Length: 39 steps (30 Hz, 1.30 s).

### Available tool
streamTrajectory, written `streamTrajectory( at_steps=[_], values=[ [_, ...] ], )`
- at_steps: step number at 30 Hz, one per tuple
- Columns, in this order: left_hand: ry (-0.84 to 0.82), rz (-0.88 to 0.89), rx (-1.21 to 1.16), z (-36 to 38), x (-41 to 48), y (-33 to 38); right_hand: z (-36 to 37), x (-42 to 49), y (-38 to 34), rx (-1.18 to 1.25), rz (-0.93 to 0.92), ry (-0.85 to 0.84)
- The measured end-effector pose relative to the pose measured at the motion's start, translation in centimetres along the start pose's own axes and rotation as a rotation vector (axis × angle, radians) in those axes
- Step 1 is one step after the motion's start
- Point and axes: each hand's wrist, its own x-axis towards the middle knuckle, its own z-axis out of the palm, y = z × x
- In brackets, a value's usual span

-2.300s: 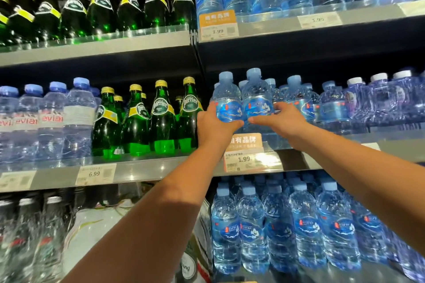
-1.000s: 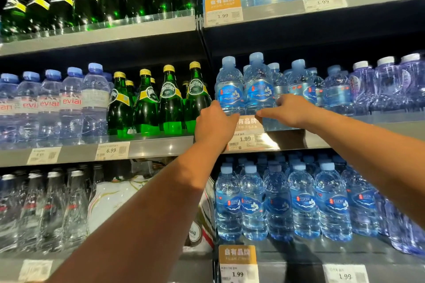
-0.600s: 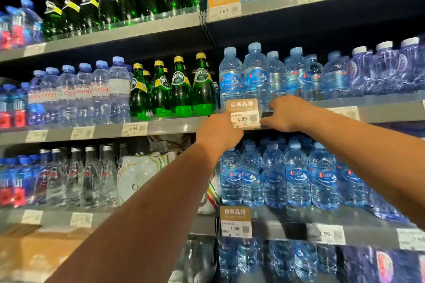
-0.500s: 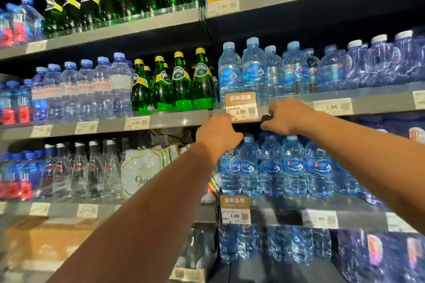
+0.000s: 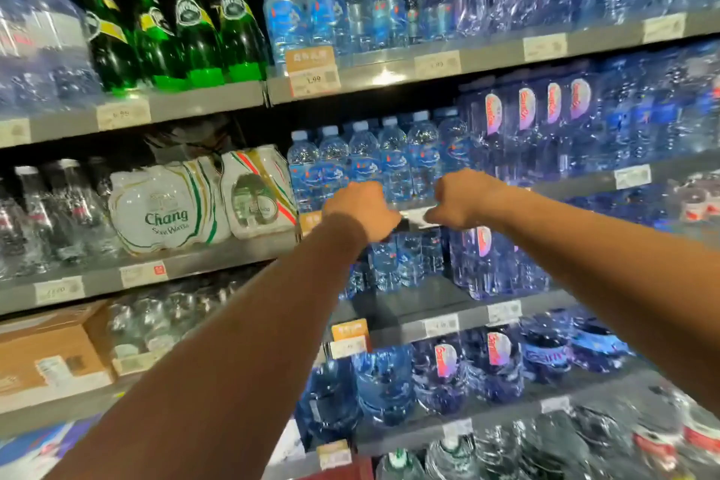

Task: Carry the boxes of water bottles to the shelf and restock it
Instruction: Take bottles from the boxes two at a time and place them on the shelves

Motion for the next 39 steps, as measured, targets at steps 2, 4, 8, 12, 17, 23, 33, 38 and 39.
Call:
streamTrajectory(
  at_steps=[2,4,8,12,17,23,33,38,39],
  values=[
    [-0.048,0.025,-0.031,2.8,-1.4,1.1,2.2,-2.4,1.4,0.008,0.005,-0.020],
    [-0.096,0.044,-0.048,5.9,-3.1,2.4,4.9,-4.6,2.9,0.014,0.005,-0.072],
    [-0.207,0.073,-0.062,11.7,-6.2,5.0,9.9,-8.7,6.2,0.027,0.064,-0.171],
    [-0.317,0.090,-0.019,17.8,-8.1,7.5,14.8,-11.6,9.5,0.040,0.103,-0.252],
    [-0.353,0.041,-0.018,23.9,-9.9,12.1,19.9,-13.8,14.2,0.111,0.074,-0.351],
    [-0.448,-0.062,-0.032,30.4,-11.4,16.4,26.3,-14.6,19.4,0.092,0.085,-0.446],
    [-0.675,-0.121,0.002,44.5,-12.8,16.6,40.3,-16.1,23.2,0.110,0.069,-0.681],
    [-0.806,-0.125,-0.083,53.2,-12.4,15.9,48.0,-15.6,25.1,0.109,0.133,-0.787],
    [-0.833,-0.124,-0.102,54.8,-12.6,15.9,49.4,-15.6,25.5,0.123,0.158,-0.815]
  ],
)
